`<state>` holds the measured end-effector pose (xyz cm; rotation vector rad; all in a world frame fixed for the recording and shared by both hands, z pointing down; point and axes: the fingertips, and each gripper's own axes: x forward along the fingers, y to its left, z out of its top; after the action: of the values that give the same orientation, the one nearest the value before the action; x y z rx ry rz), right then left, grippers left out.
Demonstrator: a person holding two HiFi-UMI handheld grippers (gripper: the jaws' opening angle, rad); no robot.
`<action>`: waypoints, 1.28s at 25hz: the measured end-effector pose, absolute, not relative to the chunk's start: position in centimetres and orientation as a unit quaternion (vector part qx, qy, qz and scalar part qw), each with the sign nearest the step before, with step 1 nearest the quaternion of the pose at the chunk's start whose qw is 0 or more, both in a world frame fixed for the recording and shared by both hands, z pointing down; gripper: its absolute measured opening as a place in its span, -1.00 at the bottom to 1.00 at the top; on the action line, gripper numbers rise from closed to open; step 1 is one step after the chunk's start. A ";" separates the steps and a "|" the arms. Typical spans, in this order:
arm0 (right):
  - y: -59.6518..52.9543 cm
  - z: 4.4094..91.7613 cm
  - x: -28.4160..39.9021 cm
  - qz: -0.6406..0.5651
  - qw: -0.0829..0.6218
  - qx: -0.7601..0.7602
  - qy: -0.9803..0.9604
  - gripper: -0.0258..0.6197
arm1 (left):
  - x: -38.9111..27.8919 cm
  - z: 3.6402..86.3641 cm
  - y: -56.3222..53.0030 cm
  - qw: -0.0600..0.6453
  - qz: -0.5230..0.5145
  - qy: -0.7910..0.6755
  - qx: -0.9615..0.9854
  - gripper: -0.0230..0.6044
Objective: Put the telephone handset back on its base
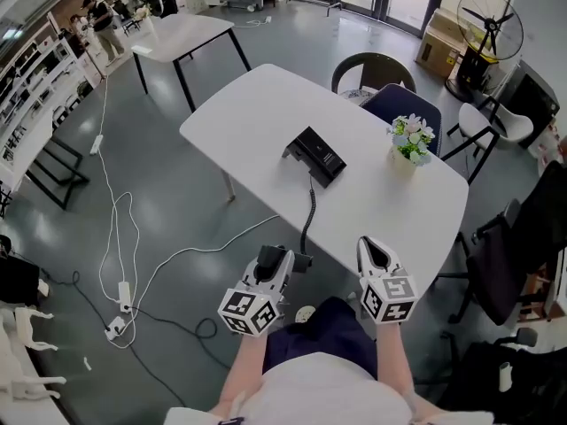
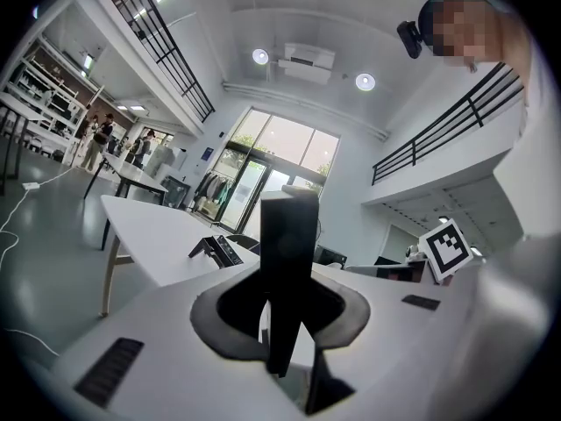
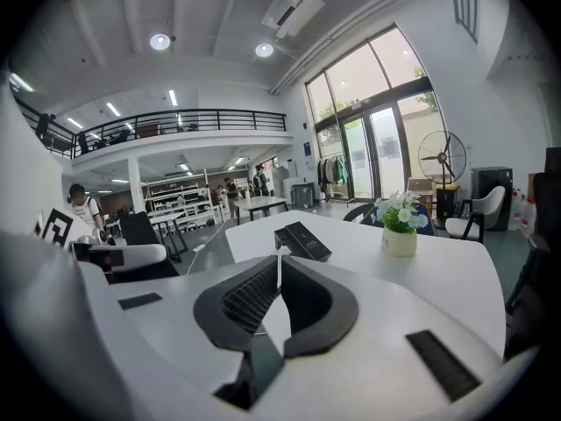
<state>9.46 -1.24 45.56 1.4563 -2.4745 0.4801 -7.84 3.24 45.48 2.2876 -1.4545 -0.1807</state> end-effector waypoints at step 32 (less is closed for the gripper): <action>-11.1 47.2 6.4 0.195 0.109 0.492 -0.842 -0.81 | -10.0 46.4 -5.4 0.223 -0.048 -0.506 0.832 -0.65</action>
<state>6.41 -11.11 47.17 1.4465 -2.4748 0.5727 -10.00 -5.39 46.38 2.2979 -1.3969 -0.1314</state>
